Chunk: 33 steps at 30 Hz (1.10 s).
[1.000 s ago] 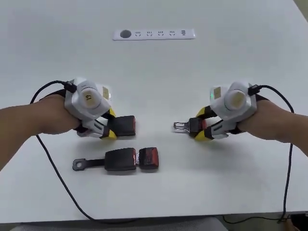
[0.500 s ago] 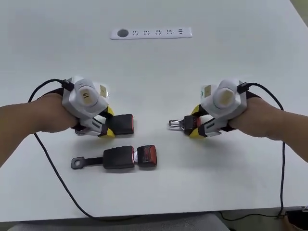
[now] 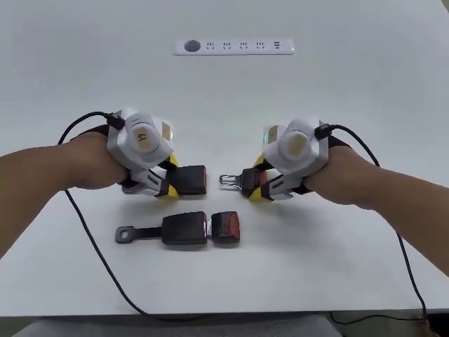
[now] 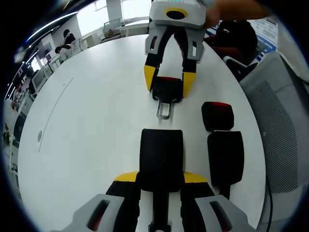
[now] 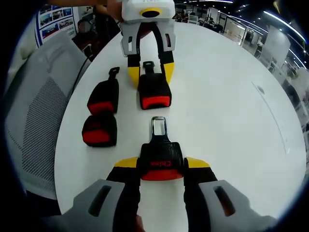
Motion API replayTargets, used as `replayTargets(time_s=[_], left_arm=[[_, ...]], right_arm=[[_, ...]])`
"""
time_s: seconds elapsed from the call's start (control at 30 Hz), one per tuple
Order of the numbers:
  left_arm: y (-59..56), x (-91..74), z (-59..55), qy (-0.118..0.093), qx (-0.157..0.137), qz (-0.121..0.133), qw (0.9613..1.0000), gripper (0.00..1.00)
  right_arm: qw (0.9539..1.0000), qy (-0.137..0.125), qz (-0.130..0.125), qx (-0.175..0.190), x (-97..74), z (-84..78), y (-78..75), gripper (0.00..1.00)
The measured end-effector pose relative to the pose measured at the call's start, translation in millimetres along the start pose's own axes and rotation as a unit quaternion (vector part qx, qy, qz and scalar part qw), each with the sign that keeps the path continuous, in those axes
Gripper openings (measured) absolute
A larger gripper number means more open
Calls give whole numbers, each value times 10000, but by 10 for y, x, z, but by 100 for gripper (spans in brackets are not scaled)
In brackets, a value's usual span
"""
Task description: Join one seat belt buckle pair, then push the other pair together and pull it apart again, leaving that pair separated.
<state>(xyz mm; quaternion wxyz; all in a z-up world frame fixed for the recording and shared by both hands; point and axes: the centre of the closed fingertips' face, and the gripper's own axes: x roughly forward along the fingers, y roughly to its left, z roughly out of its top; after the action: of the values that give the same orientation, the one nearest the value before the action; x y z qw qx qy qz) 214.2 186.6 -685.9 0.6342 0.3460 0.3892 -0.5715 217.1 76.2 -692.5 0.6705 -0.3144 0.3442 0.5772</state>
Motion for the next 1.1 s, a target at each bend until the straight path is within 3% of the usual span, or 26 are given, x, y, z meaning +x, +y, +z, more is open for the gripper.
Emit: replayTargets(time_s=[0.33, 0.6, 0.8, 0.93, 1.1], left_arm=[[-13, -5, 12, -2, 20, -6, 10000, 32], [9, 10, -10, 47, 43, -9, 10000, 32], [-8, 7, 9, 92, 156, -49, 9998, 32], [-7, 8, 4, 6, 207, -73, 9998, 32], [13, 20, -7, -65, 254, -98, 9996, 31]], right_arm=[[9998, 50, 57, -173, 97, 130, 3, 32], [9985, 71, -50, -540, 161, 253, 30, 32], [9991, -57, 88, -413, 180, 268, 19, 32], [9991, -232, 196, -295, 216, 255, 8, 31], [9989, -260, 227, -312, 180, 311, 47, 31]])
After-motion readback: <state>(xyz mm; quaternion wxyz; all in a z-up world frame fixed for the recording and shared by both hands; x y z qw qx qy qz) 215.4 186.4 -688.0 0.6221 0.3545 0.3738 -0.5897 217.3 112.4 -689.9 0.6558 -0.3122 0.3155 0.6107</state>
